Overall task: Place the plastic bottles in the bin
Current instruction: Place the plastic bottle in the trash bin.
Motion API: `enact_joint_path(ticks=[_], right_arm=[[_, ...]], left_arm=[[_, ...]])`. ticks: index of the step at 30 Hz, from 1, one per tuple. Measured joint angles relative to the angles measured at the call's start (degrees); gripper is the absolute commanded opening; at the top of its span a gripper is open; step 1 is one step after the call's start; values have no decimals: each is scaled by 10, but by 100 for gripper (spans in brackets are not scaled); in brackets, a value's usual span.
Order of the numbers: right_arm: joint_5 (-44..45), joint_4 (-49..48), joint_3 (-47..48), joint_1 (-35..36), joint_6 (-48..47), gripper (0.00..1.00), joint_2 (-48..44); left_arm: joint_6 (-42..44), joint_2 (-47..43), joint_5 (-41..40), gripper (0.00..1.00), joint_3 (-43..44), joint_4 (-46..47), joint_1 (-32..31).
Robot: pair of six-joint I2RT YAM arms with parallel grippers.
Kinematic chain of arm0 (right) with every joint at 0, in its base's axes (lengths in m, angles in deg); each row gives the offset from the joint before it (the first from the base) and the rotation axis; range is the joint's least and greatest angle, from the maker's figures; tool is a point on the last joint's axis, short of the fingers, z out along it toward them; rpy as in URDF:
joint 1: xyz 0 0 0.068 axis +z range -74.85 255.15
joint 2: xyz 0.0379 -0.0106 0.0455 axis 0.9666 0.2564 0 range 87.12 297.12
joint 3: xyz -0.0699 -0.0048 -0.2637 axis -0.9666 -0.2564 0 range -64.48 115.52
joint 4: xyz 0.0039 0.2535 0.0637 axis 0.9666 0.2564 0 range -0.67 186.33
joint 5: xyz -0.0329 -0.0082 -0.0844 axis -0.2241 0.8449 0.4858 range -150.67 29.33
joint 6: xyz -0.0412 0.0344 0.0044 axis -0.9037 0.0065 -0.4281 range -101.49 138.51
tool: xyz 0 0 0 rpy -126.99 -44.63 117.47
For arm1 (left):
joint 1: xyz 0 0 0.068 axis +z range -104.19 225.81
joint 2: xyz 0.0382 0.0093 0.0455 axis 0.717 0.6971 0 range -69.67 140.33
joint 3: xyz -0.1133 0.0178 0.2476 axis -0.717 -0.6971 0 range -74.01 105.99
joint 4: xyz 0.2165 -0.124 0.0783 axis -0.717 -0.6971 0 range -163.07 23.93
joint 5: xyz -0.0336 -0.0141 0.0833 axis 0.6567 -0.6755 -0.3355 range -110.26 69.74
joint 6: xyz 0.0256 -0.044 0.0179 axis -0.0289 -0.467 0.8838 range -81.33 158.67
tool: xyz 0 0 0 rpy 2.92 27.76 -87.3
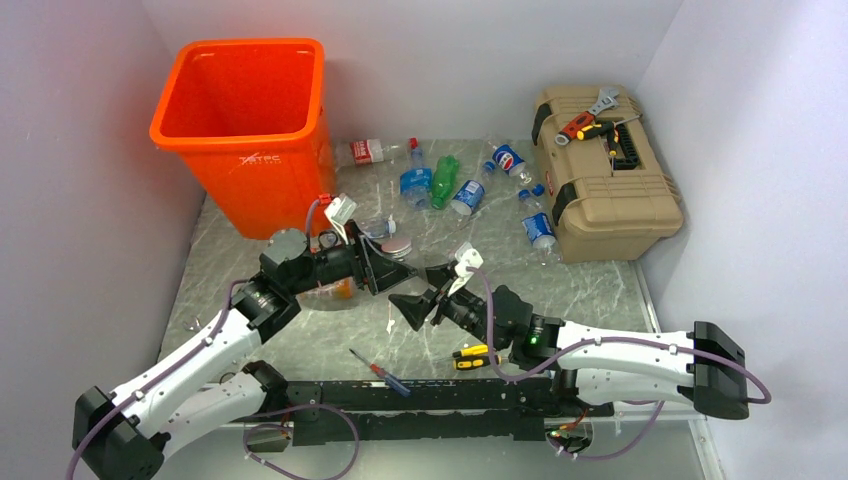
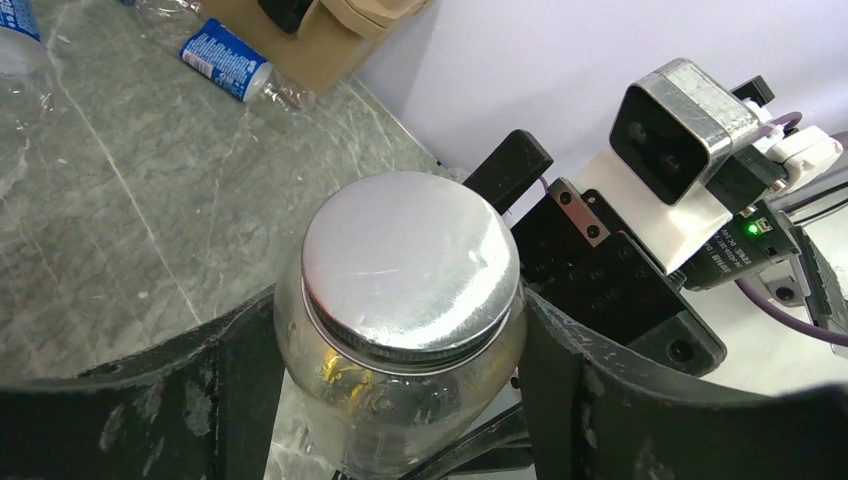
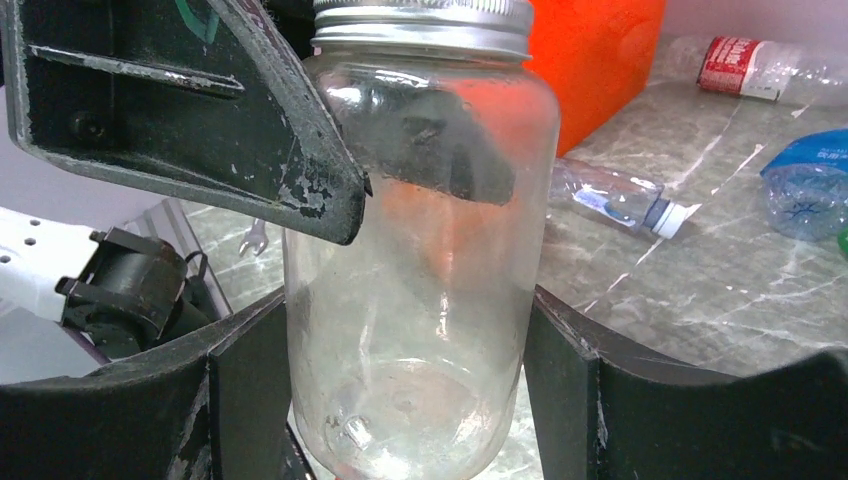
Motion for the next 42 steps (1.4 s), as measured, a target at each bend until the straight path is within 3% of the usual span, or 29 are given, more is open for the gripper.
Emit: enact_joint_path(ticks=[2,4,7,9,13,15,16,21,24,32,38,42], right_arm=[[3,-3,0,1,0,30,0],[4,-5,0,3,-2,31,0],[7,-5,0,4,-2,32,0],[9,-5,1,4,-1,35,4],[15,-2,8,4,3,69,12],[17,7,14,4,7,96,14],[18,14,18,4,10,99,15],[18,82,64,6,33,100,12],[23,155,102,7,51,100,-4],[84,335,150,7,136,100,-105],[141,353,63,7,158,100,-203],[165,367,29,6,169,100,-214]], left_arm=[[5,0,1,84,5,-6,-1],[8,2,1,83,8,-11,-1],[12,5,2,75,9,-11,-2],[16,5,3,62,9,-11,-2],[25,6,1,31,11,-12,-2],[32,6,-1,24,15,-20,-2],[35,6,-2,22,17,-23,-2],[75,3,-11,9,60,-94,-11],[125,3,-51,0,130,-174,-12],[295,47,-233,0,410,-306,-12],[434,156,-433,0,605,-335,-9],[460,263,-492,0,735,-359,63]])
